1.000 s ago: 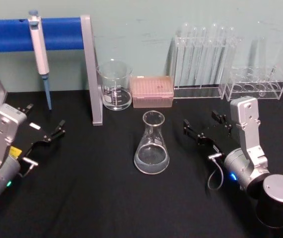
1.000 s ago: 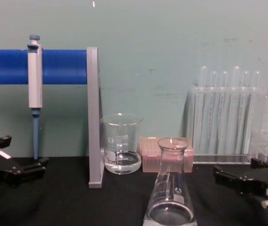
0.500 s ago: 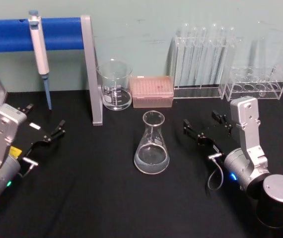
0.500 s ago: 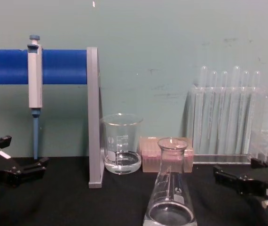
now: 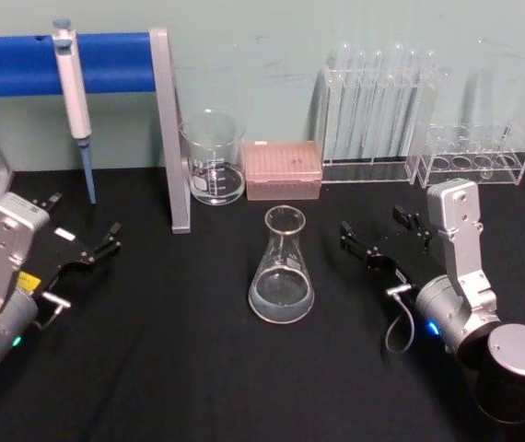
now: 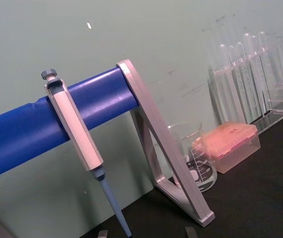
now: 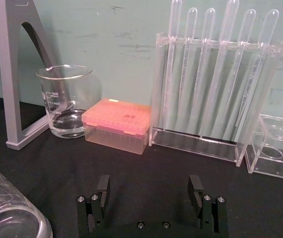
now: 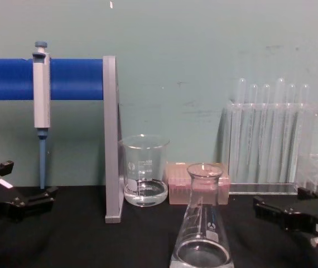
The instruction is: Grasp the erlenmeyer flask with one hand, shake it three times, then place it back.
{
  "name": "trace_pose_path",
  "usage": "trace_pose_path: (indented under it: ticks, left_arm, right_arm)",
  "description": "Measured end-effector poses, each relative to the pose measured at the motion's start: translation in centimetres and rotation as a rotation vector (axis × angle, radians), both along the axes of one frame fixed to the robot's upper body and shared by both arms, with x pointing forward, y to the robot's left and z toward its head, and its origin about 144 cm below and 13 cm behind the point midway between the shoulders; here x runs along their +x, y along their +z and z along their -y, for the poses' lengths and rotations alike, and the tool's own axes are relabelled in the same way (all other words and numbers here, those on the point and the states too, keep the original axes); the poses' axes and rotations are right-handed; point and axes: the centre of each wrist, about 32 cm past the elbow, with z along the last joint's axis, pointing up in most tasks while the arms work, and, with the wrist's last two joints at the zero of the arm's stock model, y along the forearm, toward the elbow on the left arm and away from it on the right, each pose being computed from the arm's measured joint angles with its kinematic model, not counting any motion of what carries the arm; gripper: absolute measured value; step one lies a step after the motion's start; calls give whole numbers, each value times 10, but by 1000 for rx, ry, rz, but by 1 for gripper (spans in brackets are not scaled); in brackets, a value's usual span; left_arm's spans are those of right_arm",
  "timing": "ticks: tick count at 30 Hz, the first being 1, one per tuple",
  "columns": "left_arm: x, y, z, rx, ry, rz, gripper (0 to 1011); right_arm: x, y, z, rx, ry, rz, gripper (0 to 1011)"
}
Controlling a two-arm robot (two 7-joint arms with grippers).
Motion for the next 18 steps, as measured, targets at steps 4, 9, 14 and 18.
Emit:
trace_pose_path:
  ticks: [4,9,14,18]
  left_arm:
    - [0,0,0,0,0,0,1001]
    - [0,0,0,0,0,0,1001]
    - [0,0,0,0,0,0,1001]
    - [0,0,0,0,0,0,1001]
  right_arm:
    - [0,0,0,0,0,0,1000]
    - [0,0,0,0,0,0,1000]
    - [0,0,0,0,0,0,1000]
    - [0,0,0,0,0,0,1000]
